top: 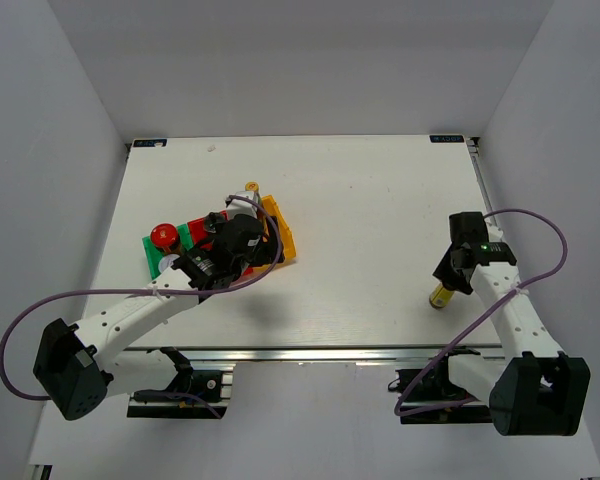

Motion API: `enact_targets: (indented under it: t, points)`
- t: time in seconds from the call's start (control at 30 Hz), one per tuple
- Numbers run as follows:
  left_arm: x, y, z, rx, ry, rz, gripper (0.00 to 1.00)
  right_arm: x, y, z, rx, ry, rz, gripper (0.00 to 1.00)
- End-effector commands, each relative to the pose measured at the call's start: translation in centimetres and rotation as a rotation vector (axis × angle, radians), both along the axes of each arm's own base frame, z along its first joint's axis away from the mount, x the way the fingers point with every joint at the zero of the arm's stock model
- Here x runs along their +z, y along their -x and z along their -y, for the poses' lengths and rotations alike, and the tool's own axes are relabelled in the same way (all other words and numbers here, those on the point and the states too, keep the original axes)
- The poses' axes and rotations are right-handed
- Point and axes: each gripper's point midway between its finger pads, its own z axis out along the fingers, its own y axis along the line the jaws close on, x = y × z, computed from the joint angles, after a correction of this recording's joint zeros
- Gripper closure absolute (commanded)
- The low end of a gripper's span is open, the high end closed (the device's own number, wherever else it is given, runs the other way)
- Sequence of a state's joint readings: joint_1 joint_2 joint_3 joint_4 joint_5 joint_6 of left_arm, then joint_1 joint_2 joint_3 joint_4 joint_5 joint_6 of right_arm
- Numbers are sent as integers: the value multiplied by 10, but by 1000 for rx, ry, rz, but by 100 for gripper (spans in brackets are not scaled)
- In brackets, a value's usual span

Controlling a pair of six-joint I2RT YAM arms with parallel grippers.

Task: Organize the condiment bottles

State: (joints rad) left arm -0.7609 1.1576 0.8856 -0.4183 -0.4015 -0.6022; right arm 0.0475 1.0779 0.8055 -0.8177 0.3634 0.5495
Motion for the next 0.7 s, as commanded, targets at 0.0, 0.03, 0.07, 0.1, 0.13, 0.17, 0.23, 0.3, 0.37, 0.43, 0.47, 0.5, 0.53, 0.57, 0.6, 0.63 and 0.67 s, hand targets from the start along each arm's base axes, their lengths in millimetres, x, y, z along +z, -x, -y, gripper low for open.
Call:
enact_targets:
  t: [0.0, 0.03, 0.07, 0.1, 0.13, 0.17, 0.23, 0.3, 0.37, 0.43, 0.47, 0.5, 0.53, 0.57, 0.6, 0.63, 0.67]
  points:
    - [18, -2, 1, 2, 38, 32, 2, 11, -4, -3, 15, -14, 42, 76]
    - [20, -2, 0, 6, 40, 35, 2, 15, -6, -5, 24, -28, 57, 77]
    - [20, -1, 0, 6, 39, 36, 2, 18, -8, -7, 40, -33, 64, 77]
    - [21, -2, 0, 10, 40, 38, 2, 22, -10, -9, 52, -41, 77, 76]
    - [23, -1, -2, 15, 42, 43, 2, 32, -15, -14, 71, -61, 112, 76]
    - [22, -1, -4, 21, 38, 41, 2, 37, -19, -16, 81, -66, 136, 76]
    - [25, 0, -5, 27, 41, 46, 2, 51, -26, -27, 125, -90, 184, 77]
    - [27, 1, -10, 42, 43, 51, 2, 61, -34, -40, 173, -109, 221, 78]
    - [27, 4, -14, 51, 40, 49, 2, 75, -43, -61, 241, -116, 258, 79]
    - [31, 6, -18, 70, 52, 56, 2, 82, -49, -89, 319, -112, 263, 80]
    - [29, 8, -21, 76, 43, 48, 2, 85, -51, -101, 354, -110, 266, 80]
    - [31, 10, -26, 94, 52, 53, 2, 101, -59, -113, 383, -115, 300, 80]
    - [29, 13, -30, 104, 46, 43, 2, 99, -63, -134, 443, -108, 284, 80]
    - [27, 15, -33, 115, 41, 36, 2, 104, -67, -147, 479, -110, 289, 80]
    - [31, 18, -39, 139, 57, 46, 2, 123, -76, -161, 506, -120, 330, 81]
    - [32, 20, -42, 151, 61, 46, 2, 119, -80, -182, 560, -113, 313, 81]
    - [27, 25, -50, 169, 45, 34, 2, 123, -84, -195, 600, -107, 318, 81]
